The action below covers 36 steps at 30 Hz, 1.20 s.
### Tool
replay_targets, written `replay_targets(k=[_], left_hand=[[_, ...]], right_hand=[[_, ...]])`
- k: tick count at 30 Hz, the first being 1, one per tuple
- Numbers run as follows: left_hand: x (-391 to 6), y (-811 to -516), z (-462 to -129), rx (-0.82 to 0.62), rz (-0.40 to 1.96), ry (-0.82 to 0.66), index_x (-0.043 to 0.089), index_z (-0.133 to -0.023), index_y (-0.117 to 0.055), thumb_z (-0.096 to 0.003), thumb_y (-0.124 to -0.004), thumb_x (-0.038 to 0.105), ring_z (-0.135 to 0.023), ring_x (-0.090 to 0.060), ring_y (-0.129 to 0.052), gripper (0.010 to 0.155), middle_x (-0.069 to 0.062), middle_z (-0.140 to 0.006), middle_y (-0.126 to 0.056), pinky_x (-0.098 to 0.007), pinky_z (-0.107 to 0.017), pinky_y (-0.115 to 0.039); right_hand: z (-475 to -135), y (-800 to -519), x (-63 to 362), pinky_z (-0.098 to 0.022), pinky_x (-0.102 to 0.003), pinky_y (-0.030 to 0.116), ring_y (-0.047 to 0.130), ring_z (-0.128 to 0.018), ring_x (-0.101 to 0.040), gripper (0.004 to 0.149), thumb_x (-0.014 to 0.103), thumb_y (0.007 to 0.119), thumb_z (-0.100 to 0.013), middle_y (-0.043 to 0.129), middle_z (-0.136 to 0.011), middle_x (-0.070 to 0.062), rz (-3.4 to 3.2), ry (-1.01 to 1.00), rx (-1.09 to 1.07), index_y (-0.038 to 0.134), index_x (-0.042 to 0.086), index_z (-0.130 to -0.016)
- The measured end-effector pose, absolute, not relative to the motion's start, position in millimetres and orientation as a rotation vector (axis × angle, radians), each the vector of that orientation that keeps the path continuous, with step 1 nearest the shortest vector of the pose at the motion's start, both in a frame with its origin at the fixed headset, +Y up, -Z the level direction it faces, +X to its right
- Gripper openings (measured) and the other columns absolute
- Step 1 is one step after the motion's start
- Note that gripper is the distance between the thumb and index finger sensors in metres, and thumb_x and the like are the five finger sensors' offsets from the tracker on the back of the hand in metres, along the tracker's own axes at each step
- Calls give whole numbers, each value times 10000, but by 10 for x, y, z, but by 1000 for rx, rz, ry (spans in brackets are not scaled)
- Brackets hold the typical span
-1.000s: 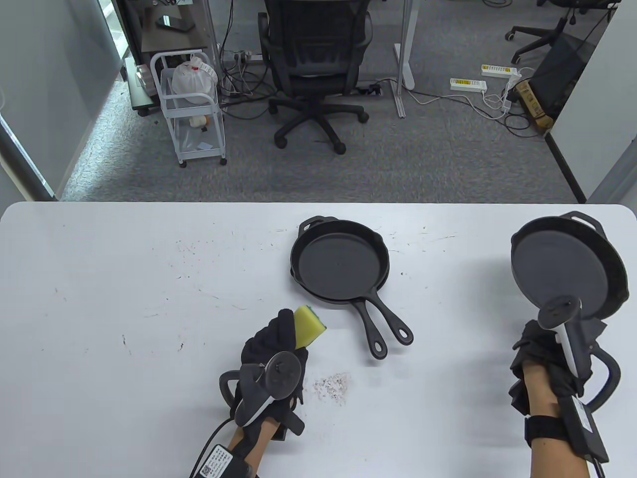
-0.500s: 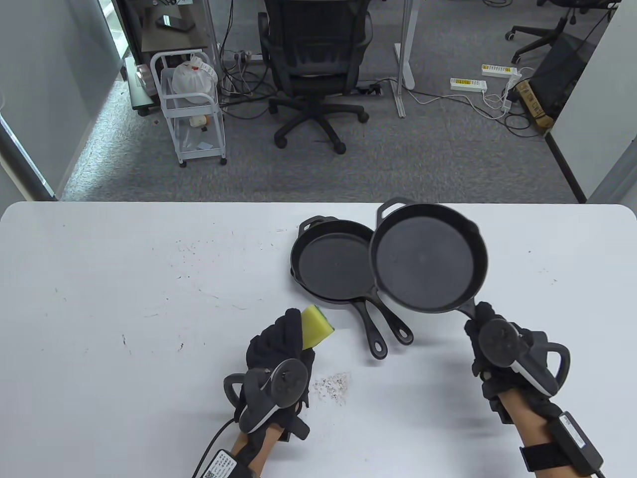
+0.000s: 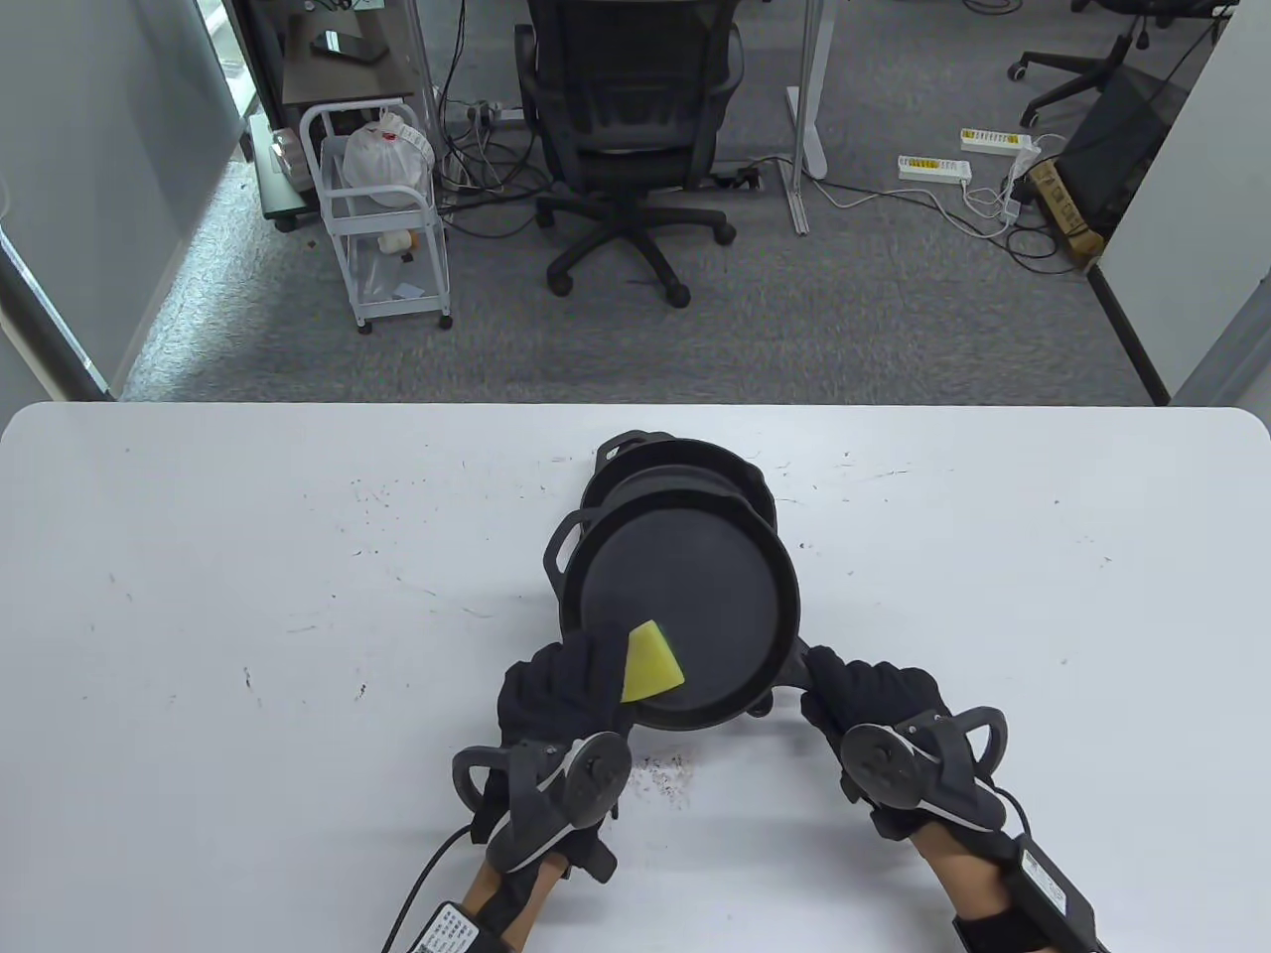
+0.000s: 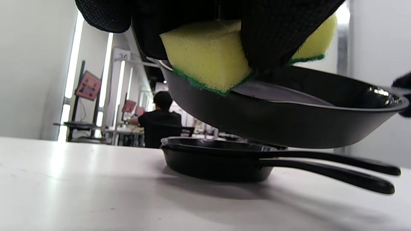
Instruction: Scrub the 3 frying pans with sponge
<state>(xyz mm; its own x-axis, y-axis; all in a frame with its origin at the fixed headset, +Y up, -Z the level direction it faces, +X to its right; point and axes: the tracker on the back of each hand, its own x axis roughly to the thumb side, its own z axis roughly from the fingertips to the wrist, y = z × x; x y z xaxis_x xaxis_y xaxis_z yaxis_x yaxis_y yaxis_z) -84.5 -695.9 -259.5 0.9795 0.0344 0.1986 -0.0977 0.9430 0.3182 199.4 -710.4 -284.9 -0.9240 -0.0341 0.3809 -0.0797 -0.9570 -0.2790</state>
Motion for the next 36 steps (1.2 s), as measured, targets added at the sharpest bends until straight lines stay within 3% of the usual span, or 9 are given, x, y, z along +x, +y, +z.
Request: replay_targets(k=[3,7,10,16,20,24,27,32,36], left_hand=[[-683,-7008,-2561,324,-93,-256,324,-1125,-653,-445,-908,446,-1000,-320,-810,737,-43,-1132,-770,-610,-748,-651],[-532,-7082,-2524,285,-67,-331,330,-1130,-636,-446,-906,456,-1012,-312,-798,747,-38,-1142,-755,-609,-760,-637],[-490,-7070,-2474,363,-88,-333,326,-1154,-572,-464,-865,461,-1033,-317,-775,761,-39,-1163,-722,-616,-771,-614],[-738,-6991,-2565,423,-133,-133,291,-1168,-536,-484,-849,416,-1034,-371,-739,763,-81,-1171,-687,-645,-768,-574],[-876,-6996,-2632,356,-157,-38,271,-1166,-557,-482,-854,410,-1021,-356,-756,758,-90,-1156,-714,-646,-760,-588],[-721,-7047,-2609,235,-131,-151,295,-1145,-623,-471,-871,432,-1005,-342,-783,731,-69,-1144,-740,-627,-753,-623],[-518,-7103,-2522,173,-18,-292,303,-1147,-611,-465,-883,434,-1017,-342,-770,746,-60,-1155,-724,-629,-759,-615],[-489,-7050,-2442,361,-75,-301,300,-1153,-579,-463,-869,440,-1037,-335,-766,761,-41,-1173,-703,-621,-765,-619],[-682,-6977,-2504,465,-167,-139,278,-1161,-567,-471,-862,410,-1027,-381,-756,762,-70,-1170,-702,-650,-754,-598]], right_hand=[[-2749,-7079,1960,-414,-477,842,962,-236,-143,565,479,796,-397,965,-506,110,3032,-523,667,744,213,-892],[-2584,-7068,1834,-421,-483,838,964,-244,-147,562,476,793,-396,964,-512,108,2994,-557,800,747,215,-892],[-2458,-7062,1717,-427,-480,841,967,-249,-143,563,479,800,-388,966,-513,116,3035,-647,872,752,225,-889],[-2331,-7044,1595,-463,-497,824,972,-286,-155,562,468,818,-373,970,-533,116,3062,-743,963,763,243,-884],[-2392,-7024,1698,-457,-500,826,970,-283,-153,558,469,808,-378,969,-535,115,3053,-699,798,764,241,-886],[-2460,-7003,1830,-436,-489,835,963,-257,-145,551,471,797,-390,969,-529,109,3035,-673,622,769,231,-885],[-2449,-7027,1788,-427,-484,841,962,-250,-145,549,470,799,-392,971,-528,106,3014,-642,666,769,230,-886],[-2339,-7055,1610,-435,-481,838,966,-252,-146,550,476,814,-382,977,-525,111,2997,-678,830,772,250,-882],[-2251,-7029,1519,-433,-480,844,972,-248,-151,561,475,863,-362,988,-520,109,2980,-751,925,785,258,-873]])
